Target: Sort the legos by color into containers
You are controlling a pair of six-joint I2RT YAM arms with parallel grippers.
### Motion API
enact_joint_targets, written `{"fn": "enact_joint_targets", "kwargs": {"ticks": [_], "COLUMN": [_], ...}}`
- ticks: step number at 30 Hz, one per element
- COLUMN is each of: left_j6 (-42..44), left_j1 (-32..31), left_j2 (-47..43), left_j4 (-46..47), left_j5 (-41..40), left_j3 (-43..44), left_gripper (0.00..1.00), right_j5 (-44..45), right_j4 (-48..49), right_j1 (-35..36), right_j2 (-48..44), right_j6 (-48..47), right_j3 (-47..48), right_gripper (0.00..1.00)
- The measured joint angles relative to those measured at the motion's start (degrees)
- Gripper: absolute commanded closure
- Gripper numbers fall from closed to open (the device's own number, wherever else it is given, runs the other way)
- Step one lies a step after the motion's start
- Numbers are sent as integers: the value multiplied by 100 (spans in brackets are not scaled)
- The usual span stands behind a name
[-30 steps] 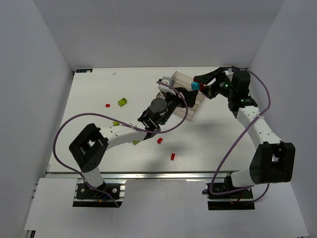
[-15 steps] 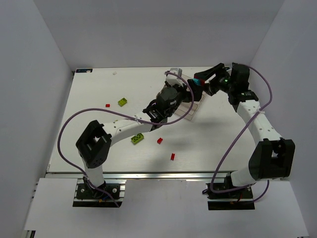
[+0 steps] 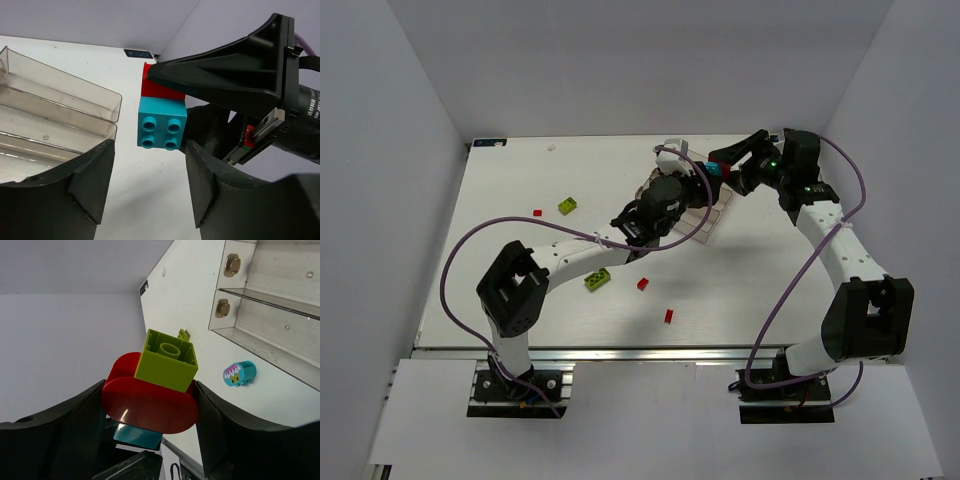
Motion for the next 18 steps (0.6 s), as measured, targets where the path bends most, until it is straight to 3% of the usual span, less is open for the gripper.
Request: {"fn": "enact_joint_targets", "kwargs": {"ticks": [18], "left_j6": [66], "left_j1": [4], "left_j2": [83], "left_j4": [286], "left_j5": [-11], "left_j3": [-20], "left_gripper": [39], "right_j5": [-173], "right_j4": [7], "right_j1": [-2], "right_j2": [0], "right_j6": [-105], "right_j3": [-26], "right_gripper": [100]}}
